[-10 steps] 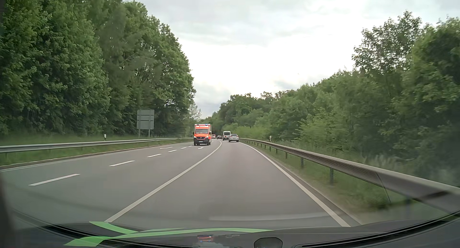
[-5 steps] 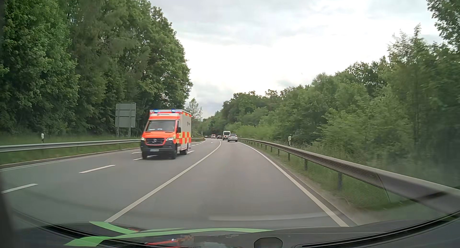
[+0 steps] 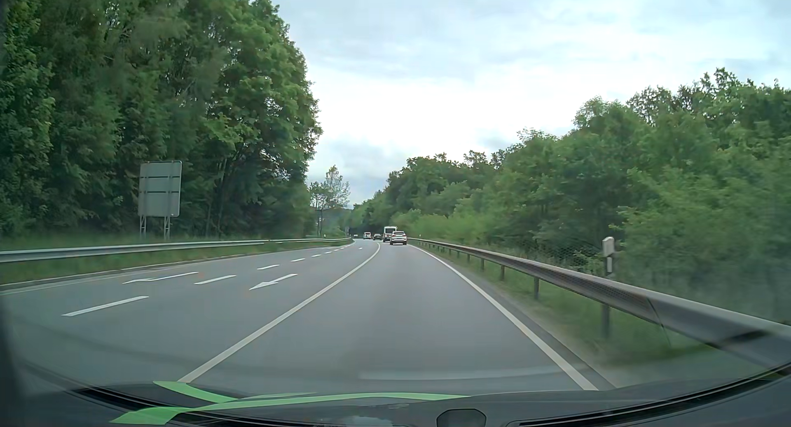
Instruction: Follow the waypoints while adhering to traffic rules and regulations
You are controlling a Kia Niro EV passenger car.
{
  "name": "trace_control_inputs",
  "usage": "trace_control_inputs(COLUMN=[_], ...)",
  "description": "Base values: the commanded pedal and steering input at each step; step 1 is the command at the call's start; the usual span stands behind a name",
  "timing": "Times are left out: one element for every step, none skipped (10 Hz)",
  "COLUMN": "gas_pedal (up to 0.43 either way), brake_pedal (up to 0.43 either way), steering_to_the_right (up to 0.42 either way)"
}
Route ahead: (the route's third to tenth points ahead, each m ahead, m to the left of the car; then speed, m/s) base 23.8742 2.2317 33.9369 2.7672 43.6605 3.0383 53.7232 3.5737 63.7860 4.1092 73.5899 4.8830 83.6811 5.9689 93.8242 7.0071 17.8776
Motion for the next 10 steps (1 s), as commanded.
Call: trace_control_inputs(gas_pedal=[0.098, 0.098, 0.098, 0.098, 0.098, 0.098, 0.098, 0.098, 0.098, 0.098], brake_pedal=[0.000, 0.000, 0.000, 0.000, 0.000, 0.000, 0.000, 0.000, 0.000, 0.000], steering_to_the_right=[-0.009, -0.009, -0.009, -0.009, -0.009, -0.009, -0.009, -0.009, -0.009, -0.009])
